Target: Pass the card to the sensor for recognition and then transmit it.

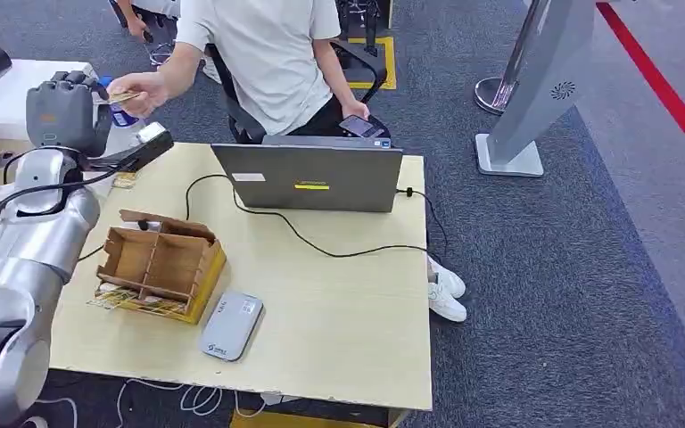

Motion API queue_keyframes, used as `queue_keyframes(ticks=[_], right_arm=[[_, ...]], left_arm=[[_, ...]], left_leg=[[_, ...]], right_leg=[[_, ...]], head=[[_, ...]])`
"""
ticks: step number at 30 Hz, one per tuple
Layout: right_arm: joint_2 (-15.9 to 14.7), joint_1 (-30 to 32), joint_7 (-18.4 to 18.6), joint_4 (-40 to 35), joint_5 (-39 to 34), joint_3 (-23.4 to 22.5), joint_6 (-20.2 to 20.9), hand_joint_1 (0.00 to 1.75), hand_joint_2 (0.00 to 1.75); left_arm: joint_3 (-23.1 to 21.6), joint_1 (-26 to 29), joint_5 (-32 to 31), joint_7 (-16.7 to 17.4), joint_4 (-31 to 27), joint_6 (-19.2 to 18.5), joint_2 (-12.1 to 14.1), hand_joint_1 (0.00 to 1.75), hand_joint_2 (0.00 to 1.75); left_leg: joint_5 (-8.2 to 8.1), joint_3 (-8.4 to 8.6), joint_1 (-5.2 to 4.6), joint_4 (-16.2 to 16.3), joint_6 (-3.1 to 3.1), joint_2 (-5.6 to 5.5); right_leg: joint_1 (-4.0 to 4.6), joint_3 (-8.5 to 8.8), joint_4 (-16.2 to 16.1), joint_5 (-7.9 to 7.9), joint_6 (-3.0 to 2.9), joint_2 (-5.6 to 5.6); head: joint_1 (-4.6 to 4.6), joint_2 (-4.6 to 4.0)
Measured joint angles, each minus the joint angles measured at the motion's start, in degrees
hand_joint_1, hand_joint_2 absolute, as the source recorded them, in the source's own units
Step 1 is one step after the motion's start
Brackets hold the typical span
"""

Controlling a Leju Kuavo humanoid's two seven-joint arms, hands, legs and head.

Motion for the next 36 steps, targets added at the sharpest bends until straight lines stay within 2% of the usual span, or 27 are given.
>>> queue_keyframes(ticks=[9,17,21,25,28,31,36], right_arm=[[0.0,0.3,-0.1,0.0,0.2,-0.1,-0.2,0.00,0.00],[0.1,0.7,-0.4,0.0,0.7,-0.9,-0.4,0.00,0.00],[0.2,1.2,-1.0,0.0,0.5,-1.8,-1.0,0.00,0.00],[0.3,2.1,-2.1,0.0,-0.5,-3.3,-1.9,0.00,0.00],[0.4,2.8,-2.5,0.1,-0.9,-4.2,-2.2,0.00,0.00],[0.5,3.2,-3.0,0.2,-1.7,-5.1,-2.7,0.00,0.00],[0.7,3.8,-3.3,0.3,-2.9,-7.2,-3.2,0.00,0.00]], left_arm=[[-0.5,1.4,0.5,0.3,-1.9,-1.2,-1.0,1.75,1.75],[-1.9,5.9,2.1,0.3,-9.5,-1.4,-2.4,1.75,1.75],[-3.1,11.6,2.4,0.2,-18.6,-1.5,-2.9,1.75,1.75],[-6.3,20.8,0.4,1.2,-34.4,-4.0,-3.0,1.75,1.75],[-8.8,26.2,-0.6,1.5,-43.7,-4.4,-2.9,1.75,1.75],[-10.8,30.8,-1.0,0.7,-51.0,-5.4,-1.8,1.75,1.75],[-15.5,39.2,-0.6,1.4,-60.8,-12.4,2.8,1.75,1.75]], left_leg=[[0.00,0.01,0.01,0.0,0.00,0.01],[-0.01,-0.01,-0.01,0.0,0.00,0.02],[-0.03,-0.01,-0.03,0.0,0.03,0.01],[-0.11,-0.04,-0.05,0.0,0.13,0.02],[-0.14,-0.07,-0.06,0.0,0.11,0.02],[-0.20,-0.04,-0.06,0.0,0.14,0.05],[-0.20,-0.04,-0.06,0.0,0.14,0.04]], right_leg=[[0.00,-0.02,0.0,0.00,0.00,0.00],[-0.01,-0.01,0.0,0.00,0.00,0.01],[-0.03,-0.01,0.0,-0.01,0.01,0.00],[-0.04,-0.01,0.0,-0.09,0.08,0.00],[-0.05,-0.03,0.0,-0.11,0.07,0.00],[-0.06,-0.02,0.0,-0.16,0.09,0.01],[-0.06,-0.04,0.0,-0.23,0.08,0.01]], head=[[0.00,0.00],[0.00,0.00],[0.00,0.00],[-0.02,0.00],[0.02,0.00],[0.00,0.00],[0.00,0.00]])
